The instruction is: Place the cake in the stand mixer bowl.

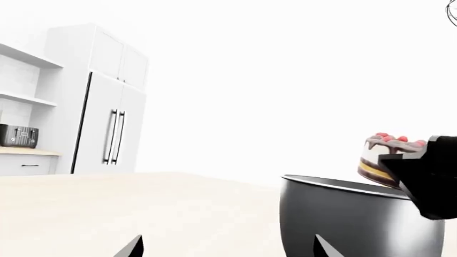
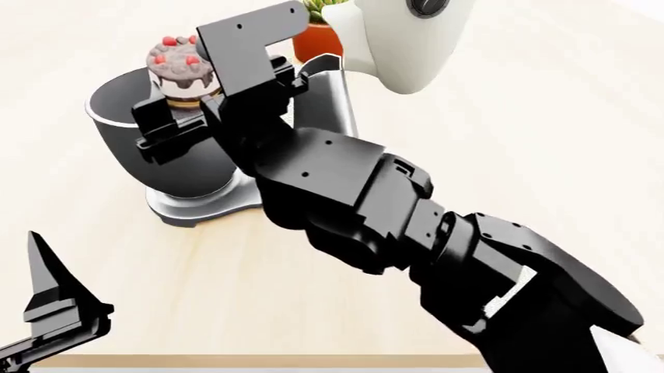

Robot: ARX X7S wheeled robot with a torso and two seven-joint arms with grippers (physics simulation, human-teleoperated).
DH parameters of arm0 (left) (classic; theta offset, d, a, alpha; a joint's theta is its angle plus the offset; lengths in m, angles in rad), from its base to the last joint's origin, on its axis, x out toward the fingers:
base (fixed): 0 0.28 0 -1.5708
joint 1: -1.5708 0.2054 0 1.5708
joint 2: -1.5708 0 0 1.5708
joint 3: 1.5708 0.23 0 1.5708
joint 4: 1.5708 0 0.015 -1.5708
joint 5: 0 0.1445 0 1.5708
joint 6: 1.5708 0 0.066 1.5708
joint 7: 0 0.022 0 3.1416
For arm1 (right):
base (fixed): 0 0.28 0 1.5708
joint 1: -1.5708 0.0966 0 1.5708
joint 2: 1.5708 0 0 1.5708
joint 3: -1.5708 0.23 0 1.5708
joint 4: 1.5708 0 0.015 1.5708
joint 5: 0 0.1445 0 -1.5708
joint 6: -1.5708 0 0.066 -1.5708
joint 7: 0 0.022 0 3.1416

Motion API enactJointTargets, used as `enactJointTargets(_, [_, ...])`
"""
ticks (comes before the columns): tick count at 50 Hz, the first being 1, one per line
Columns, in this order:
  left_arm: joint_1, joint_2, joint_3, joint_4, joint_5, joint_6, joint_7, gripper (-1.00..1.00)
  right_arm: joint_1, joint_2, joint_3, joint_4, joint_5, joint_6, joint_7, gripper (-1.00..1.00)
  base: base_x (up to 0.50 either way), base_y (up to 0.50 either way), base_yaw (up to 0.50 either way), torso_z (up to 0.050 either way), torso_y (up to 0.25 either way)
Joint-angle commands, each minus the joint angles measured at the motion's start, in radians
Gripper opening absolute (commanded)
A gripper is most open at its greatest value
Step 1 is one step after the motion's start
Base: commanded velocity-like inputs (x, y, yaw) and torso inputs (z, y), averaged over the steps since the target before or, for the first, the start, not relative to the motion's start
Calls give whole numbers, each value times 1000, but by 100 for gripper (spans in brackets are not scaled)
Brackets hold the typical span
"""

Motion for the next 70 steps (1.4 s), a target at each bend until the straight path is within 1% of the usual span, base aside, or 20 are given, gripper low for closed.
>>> enactJointTargets(1, [4,-2,-1,1,-3,3,-3,100,66,-3,-123,74,68,-107,14,-100,0,0,0,0,0])
enactJointTargets(5, [5,-3,1,5,-1,3,-4,100,107,-3,-205,112,128,-175,19,-100,0,0,1,0,0])
enactJointTargets(11, [5,-5,1,5,-3,4,-6,100,178,-4,-398,195,256,-335,11,-100,0,0,0,0,0])
enactJointTargets(15, [5,-6,1,5,-4,5,-6,100,196,-4,-456,220,298,-374,1,-100,0,0,0,0,0])
enactJointTargets(22, [3,-9,0,-1,-10,5,-7,100,190,-4,-465,220,314,-395,-14,-100,0,1,0,0,0])
enactJointTargets(40, [13,-14,-11,-1,-26,13,-10,100,187,-4,-465,275,286,-357,-55,-100,3,1,1,0,0])
enactJointTargets(46, [16,-16,-18,-2,-33,18,-11,100,159,-4,-464,301,269,-339,-71,-100,4,3,2,0,0])
enactJointTargets(61, [6,-19,-11,-9,-34,16,-15,100,147,-4,-465,296,302,-329,-114,-100,5,4,4,0,0])
enactJointTargets(63, [7,-20,-12,-9,-35,17,-15,100,149,-4,-466,286,316,-318,-147,-100,6,4,4,0,0])
enactJointTargets(64, [6,-20,-11,-10,-36,17,-15,100,147,-4,-466,273,307,-322,-152,100,0,0,3,0,0])
enactJointTargets(70, [11,-22,-13,-6,-36,18,-17,100,145,-4,-466,268,307,-318,-151,100,0,0,0,0,0])
